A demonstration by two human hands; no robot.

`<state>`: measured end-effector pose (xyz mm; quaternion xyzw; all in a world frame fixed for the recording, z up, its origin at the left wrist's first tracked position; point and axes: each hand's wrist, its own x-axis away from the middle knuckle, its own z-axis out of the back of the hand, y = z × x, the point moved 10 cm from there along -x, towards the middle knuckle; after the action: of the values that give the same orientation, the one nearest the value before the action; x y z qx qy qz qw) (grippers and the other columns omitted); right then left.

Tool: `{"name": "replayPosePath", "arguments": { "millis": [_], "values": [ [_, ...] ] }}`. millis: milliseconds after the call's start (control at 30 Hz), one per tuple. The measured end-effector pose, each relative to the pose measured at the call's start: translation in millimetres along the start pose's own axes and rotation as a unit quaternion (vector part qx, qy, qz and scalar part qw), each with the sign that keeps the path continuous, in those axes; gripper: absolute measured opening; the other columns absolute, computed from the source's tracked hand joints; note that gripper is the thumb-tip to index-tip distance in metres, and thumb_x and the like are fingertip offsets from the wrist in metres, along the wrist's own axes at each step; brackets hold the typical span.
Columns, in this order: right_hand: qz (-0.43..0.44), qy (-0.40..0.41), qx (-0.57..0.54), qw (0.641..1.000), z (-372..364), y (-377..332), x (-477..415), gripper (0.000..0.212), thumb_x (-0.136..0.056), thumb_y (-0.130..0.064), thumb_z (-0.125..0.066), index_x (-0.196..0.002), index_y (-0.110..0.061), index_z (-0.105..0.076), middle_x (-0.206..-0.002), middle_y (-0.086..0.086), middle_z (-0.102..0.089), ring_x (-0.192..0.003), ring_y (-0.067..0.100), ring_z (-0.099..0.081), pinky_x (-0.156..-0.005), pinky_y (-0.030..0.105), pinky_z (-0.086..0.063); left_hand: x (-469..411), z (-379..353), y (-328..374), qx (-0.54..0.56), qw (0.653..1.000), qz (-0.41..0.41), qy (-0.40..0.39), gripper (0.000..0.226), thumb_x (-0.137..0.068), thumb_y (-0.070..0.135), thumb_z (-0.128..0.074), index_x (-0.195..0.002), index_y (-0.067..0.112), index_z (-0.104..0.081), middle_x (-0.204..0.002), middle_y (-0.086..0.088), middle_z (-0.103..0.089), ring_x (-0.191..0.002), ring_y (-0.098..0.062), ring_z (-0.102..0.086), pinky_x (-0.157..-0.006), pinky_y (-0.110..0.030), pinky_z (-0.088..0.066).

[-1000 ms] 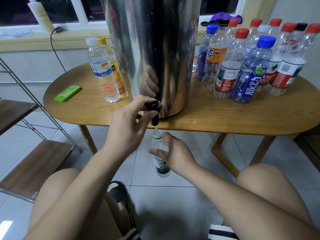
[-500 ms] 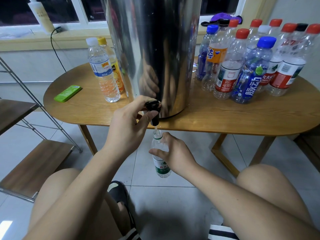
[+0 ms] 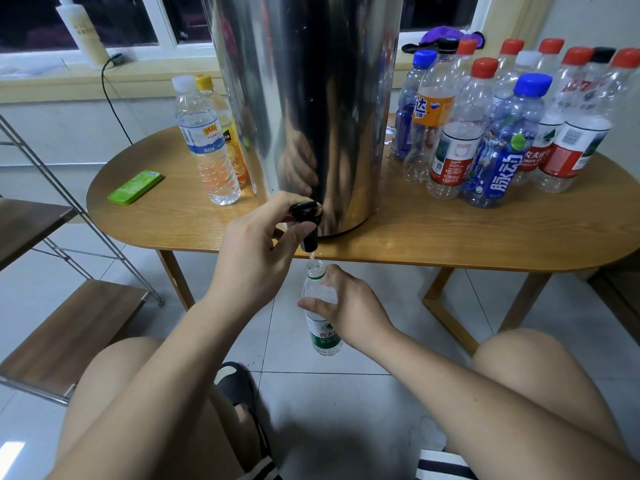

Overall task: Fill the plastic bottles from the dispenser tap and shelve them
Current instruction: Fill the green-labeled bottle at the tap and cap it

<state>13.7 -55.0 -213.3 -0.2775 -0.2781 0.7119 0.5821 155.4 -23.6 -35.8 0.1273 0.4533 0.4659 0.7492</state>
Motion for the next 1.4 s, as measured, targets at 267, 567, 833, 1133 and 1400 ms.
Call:
{"name": "replayPosePath", "arguments": {
  "millis": [267,567,833,1133,1400],
  "values": [
    [-0.001,-0.004,-0.001,1.000,-1.3,0.8,-0.2,0.062,-0.088,-0.074,-0.072,-0.123,-0.025,-0.056,-0.123,-0.002,-0.073,-0.109,0.026,-0.067,-0.089,0.048,-0.058,0.2,0.4,0.0,-0.003,1.000,0.004,0.001,0.020,-0.104,0.011,-0.073,-0.122,0.020,-0.073,-0.107,0.010,-0.079,-0.101,-0.009,-0.074,-0.081,-0.034,-0.057],
    [-0.001,-0.004,0.002,1.000,-0.9,0.9,0.0,0.063,-0.089,-0.071,-0.074,-0.129,-0.026,-0.057,-0.125,-0.001,-0.073,-0.111,0.025,-0.067,-0.091,0.046,-0.057,0.5,1.0,1.0,-0.007,1.000,0.003,0.000,0.021,-0.104,0.013,-0.073,-0.123,0.020,-0.073,-0.107,0.010,-0.079,-0.101,-0.009,-0.074,-0.082,-0.037,-0.057],
    [-0.002,-0.006,0.004,1.000,-0.6,0.2,0.2,0.065,-0.089,-0.072,-0.072,-0.130,-0.024,-0.056,-0.125,0.001,-0.073,-0.111,0.026,-0.067,-0.090,0.047,-0.058,0.4,1.5,3.2,-0.003,1.000,0.001,0.003,0.020,-0.103,0.010,-0.073,-0.122,0.018,-0.074,-0.103,0.008,-0.079,-0.098,-0.009,-0.074,-0.080,-0.033,-0.057],
    [0.005,0.001,0.005,1.000,1.7,-1.8,1.1,0.064,-0.090,-0.071,-0.073,-0.130,-0.024,-0.057,-0.119,0.001,-0.073,-0.106,0.026,-0.066,-0.087,0.046,-0.057,0.1,1.2,3.0,-0.001,1.000,-0.001,0.004,0.020,-0.103,0.009,-0.073,-0.121,0.019,-0.073,-0.102,0.009,-0.079,-0.098,-0.011,-0.074,-0.080,-0.031,-0.057],
    [0.003,0.001,0.001,1.000,1.1,-0.8,0.9,0.067,-0.090,-0.071,-0.072,-0.136,-0.025,-0.055,-0.121,0.000,-0.073,-0.108,0.026,-0.066,-0.088,0.047,-0.057,0.2,0.4,1.2,-0.001,1.000,0.001,0.000,0.020,-0.104,0.012,-0.073,-0.122,0.019,-0.073,-0.107,0.009,-0.079,-0.100,-0.010,-0.075,-0.081,-0.035,-0.058]
  ]
}}
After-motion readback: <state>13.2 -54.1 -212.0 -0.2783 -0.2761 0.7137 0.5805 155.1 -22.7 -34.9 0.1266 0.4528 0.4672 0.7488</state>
